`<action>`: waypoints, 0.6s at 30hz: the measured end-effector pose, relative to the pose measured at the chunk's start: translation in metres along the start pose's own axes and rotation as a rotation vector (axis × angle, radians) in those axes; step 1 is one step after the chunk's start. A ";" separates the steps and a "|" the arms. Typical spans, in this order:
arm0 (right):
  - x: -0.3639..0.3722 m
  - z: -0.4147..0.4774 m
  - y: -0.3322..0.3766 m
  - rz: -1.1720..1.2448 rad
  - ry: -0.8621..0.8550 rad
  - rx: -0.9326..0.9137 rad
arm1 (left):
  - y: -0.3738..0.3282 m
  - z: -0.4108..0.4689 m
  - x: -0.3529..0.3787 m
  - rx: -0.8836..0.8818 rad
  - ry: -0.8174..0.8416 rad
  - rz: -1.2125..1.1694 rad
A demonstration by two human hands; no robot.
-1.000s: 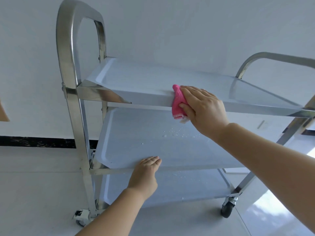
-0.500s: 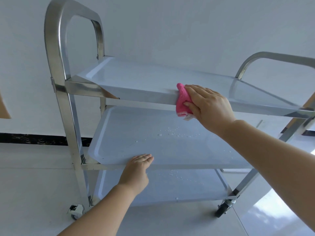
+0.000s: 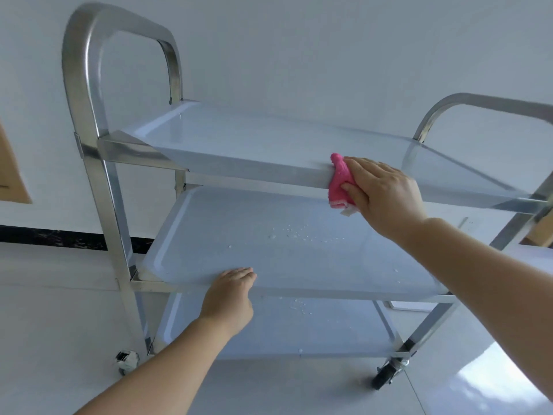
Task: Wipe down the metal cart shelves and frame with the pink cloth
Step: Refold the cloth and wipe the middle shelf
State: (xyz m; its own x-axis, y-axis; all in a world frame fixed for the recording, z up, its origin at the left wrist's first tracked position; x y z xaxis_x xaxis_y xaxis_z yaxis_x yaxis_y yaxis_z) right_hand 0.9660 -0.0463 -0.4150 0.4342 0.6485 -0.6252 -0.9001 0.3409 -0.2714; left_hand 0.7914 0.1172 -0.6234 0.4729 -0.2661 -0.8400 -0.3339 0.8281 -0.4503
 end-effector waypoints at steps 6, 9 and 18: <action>0.003 -0.001 0.000 0.002 -0.049 -0.005 | -0.058 0.011 0.017 0.100 0.035 0.002; 0.003 -0.002 0.001 0.000 -0.061 -0.020 | -0.096 0.023 0.036 0.172 0.066 -0.017; 0.005 0.000 0.000 -0.028 -0.100 -0.069 | -0.140 0.033 0.084 0.150 0.159 -0.013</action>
State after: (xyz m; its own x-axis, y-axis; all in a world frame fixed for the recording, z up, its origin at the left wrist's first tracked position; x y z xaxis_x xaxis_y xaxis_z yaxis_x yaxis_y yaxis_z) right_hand 0.9685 -0.0431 -0.4179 0.4574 0.7055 -0.5414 -0.8865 0.3142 -0.3396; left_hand 0.9042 -0.0046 -0.6211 0.3381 -0.3418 -0.8768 -0.1983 0.8849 -0.4214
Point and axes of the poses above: each hand's wrist, its own z-axis towards the middle knuckle, its own x-axis out of the palm, y = z × x, the point moved 2 cm from there along z, towards the middle knuckle, and after that the axes turned 1 degree about -x, right-handed, at the moved point
